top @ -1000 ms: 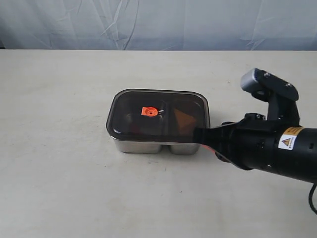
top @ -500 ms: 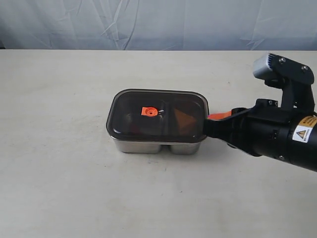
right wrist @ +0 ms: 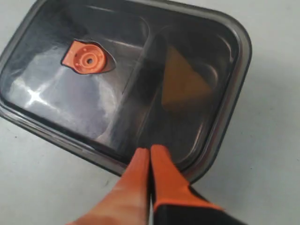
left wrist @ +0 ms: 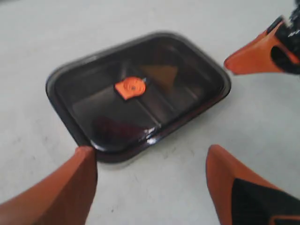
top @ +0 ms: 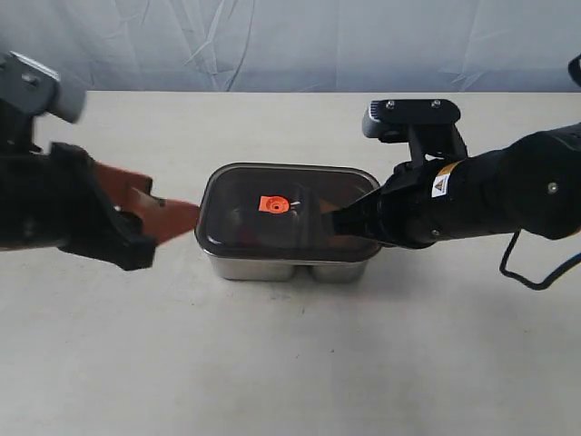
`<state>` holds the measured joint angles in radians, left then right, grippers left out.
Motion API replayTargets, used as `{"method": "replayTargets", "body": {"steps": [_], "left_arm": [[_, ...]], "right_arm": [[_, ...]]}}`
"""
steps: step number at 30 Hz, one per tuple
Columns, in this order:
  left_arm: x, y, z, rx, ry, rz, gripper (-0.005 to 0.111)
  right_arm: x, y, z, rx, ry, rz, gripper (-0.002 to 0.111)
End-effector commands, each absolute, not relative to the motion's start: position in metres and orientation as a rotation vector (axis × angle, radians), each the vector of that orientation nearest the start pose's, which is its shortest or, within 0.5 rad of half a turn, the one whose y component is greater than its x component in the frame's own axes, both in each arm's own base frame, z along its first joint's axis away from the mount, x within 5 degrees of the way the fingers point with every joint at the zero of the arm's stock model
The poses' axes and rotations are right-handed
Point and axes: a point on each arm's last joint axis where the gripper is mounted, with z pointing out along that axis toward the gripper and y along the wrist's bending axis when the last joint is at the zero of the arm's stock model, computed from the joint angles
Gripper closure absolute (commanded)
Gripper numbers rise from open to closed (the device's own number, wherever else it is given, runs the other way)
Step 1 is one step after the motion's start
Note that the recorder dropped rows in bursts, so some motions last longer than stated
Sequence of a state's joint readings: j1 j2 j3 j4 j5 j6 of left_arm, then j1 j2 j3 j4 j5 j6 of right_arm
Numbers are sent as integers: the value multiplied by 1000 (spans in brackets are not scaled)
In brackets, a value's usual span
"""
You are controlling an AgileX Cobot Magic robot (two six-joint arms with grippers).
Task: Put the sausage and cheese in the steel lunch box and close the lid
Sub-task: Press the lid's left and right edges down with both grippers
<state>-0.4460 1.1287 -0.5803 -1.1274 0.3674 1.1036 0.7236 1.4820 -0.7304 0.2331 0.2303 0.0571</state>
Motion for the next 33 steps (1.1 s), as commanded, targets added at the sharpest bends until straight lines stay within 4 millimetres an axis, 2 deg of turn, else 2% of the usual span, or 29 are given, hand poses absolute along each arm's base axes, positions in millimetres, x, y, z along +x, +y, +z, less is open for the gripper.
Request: {"method": "replayTargets", "body": {"steps": [1,5,12,17,26,33], "left_arm": [[206,-135,217,733,2274,-626,44],[217,-145,206,768,2277,-676,44],[229,-159,212,791,2123,-780,44],[236,-160,196,748,2187,-769,44],[241,-163,152,675,2395,-810,44],[240,-165,149,687,2403,-845,44]], "right_arm": [[212,193,193,-576,2467,480,109],[215,194,193,-557,2437,490,109],[217,196,185,-556,2457,478,109],[219,197,174,-554,2489,464,109],[220,199,165,-550,2520,453,109],[221,199,165,-549,2518,453,109]]}}
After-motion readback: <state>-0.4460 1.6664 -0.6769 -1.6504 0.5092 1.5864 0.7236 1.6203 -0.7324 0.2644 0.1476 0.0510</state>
